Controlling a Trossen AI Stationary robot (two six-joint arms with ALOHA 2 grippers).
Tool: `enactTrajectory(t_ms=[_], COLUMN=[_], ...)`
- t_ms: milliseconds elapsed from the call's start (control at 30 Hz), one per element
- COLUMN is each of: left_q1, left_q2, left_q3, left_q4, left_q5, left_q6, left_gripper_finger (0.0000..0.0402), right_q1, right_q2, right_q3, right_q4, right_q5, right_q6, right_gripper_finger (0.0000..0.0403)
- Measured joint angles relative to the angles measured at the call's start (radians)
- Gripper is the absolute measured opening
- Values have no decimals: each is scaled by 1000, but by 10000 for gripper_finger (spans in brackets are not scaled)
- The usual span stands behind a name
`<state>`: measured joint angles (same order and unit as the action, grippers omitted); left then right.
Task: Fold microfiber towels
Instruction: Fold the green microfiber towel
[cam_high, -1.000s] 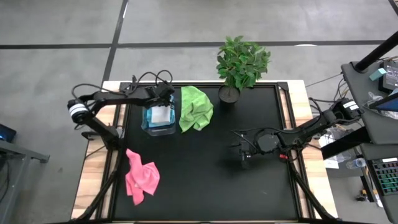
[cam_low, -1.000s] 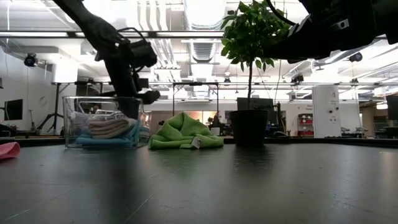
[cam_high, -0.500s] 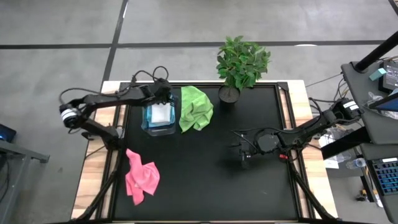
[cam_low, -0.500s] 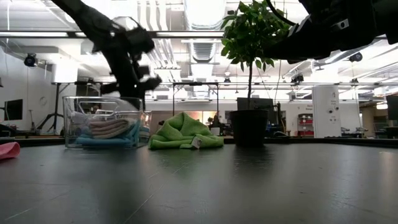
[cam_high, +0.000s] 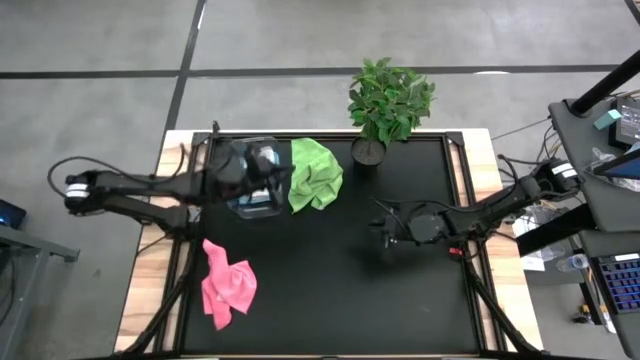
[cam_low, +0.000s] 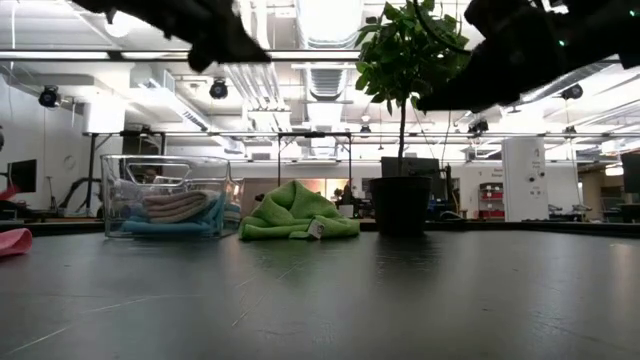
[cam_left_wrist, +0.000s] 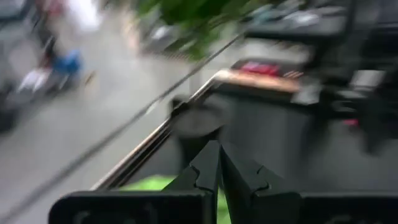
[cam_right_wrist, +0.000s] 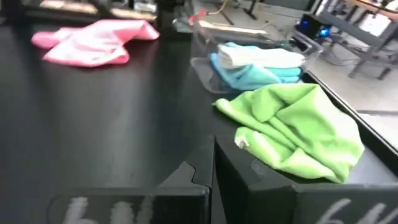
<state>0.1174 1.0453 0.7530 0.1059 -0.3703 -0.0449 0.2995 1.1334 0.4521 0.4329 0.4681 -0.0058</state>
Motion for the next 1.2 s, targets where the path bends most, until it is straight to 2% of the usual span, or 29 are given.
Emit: enactTrajectory(t_ms=[200, 467, 767, 900, 1000, 1200], left_q1=[-163, -182, -182, -182, -182, -182], left_q2=[-53, -143, -158, -150, -151, -162], left_q3=[-151, -271, -271, -271, -271, -271], left_q4=[255, 460, 462, 460, 461, 459], left_q5=[2, -3, -2, -2, -2, -2], left_q6=[178, 269, 303, 332, 341, 342], left_gripper_finger=[2, 2, 2, 2, 1, 1], right_q1=[-33, -112, -193, -238, -269, -318], right_q2=[54, 176, 335, 424, 498, 627], right_q3=[120, 347, 558, 651, 714, 812], right_q4=[-49, -260, -466, -561, -605, -663], right_q5=[31, 30, 25, -63, -132, -155], right_q6=[-4, -20, 36, 65, 63, 16], right_gripper_finger=[9, 9, 9, 13, 31, 95])
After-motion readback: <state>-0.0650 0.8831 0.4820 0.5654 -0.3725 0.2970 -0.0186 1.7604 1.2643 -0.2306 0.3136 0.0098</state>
